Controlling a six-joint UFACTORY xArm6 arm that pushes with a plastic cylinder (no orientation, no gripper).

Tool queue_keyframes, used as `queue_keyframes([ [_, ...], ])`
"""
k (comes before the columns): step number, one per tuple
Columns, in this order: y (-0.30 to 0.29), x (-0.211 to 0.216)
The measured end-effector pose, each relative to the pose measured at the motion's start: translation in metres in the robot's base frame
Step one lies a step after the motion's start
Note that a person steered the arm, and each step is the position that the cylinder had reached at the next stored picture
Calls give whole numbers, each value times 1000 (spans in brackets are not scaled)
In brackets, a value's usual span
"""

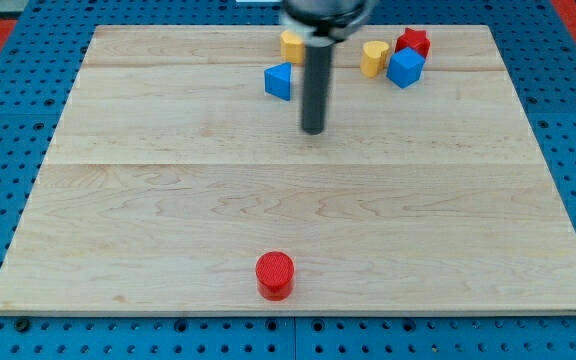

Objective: Separate the yellow hexagon from the green star

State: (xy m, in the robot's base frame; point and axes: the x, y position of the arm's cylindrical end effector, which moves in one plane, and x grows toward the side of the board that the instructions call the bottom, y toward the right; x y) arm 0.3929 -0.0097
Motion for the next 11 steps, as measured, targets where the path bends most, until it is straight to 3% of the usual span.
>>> queue_keyframes([
  [1,-62,-37],
  [2,-35,-77],
  [4,74,-113],
  [6,-117,-92],
  [7,-149,-170],
  [8,-123,-201],
  [9,-111,-202],
  [11,51,-199],
])
